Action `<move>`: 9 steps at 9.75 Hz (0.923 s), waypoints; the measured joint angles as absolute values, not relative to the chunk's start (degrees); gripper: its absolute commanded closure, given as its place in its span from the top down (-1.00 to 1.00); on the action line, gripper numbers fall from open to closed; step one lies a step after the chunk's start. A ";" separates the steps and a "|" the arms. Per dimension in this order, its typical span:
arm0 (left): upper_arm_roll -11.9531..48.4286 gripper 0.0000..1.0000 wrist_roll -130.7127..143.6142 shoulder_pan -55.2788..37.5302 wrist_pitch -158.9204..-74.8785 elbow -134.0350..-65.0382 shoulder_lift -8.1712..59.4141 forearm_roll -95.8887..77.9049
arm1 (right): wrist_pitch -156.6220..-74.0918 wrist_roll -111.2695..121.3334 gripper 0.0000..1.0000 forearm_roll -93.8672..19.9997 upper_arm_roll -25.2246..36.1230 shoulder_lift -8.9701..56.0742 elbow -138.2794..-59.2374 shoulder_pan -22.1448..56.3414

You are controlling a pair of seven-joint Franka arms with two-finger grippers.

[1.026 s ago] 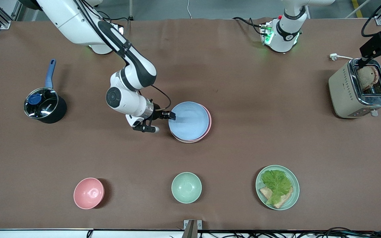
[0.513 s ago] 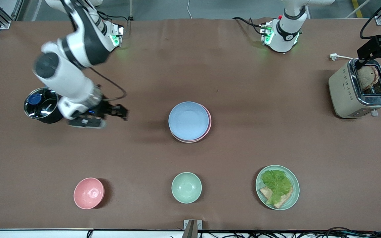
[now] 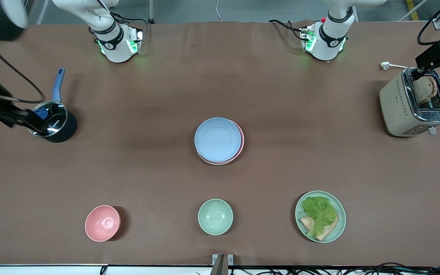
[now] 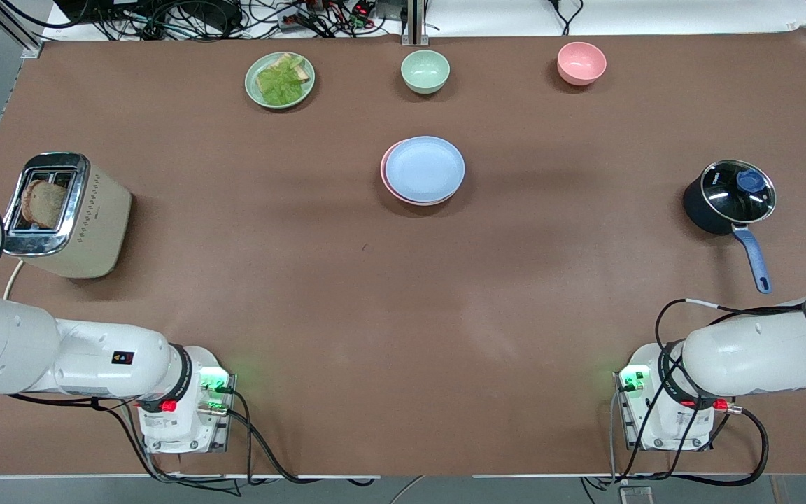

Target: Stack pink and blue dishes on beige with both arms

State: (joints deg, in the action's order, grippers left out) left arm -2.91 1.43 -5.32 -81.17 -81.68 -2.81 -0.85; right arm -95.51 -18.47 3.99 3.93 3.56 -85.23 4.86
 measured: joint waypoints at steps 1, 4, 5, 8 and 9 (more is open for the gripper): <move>-2.90 1.00 1.52 -5.25 -81.18 -81.68 -2.76 -0.85 | -92.70 -17.45 1.00 3.43 4.72 3.03 -83.34 3.74; -2.82 1.00 1.71 -5.15 -81.18 -81.69 -2.60 -0.85 | -86.70 -10.79 1.00 -0.84 5.09 0.38 -82.43 -2.42; -2.72 1.00 1.74 -5.15 -81.18 -81.69 -2.58 -0.85 | -86.46 -10.43 1.00 -0.87 5.08 0.22 -82.43 -2.63; -1.94 1.00 1.74 -5.16 -81.45 -81.69 -2.57 -0.91 | -85.98 -8.58 1.00 -0.77 4.52 0.43 -82.63 -2.52; -1.82 1.00 1.73 -5.16 -81.61 -81.69 -2.56 -0.99 | -85.92 -8.05 1.00 -0.71 4.49 0.43 -82.66 -2.53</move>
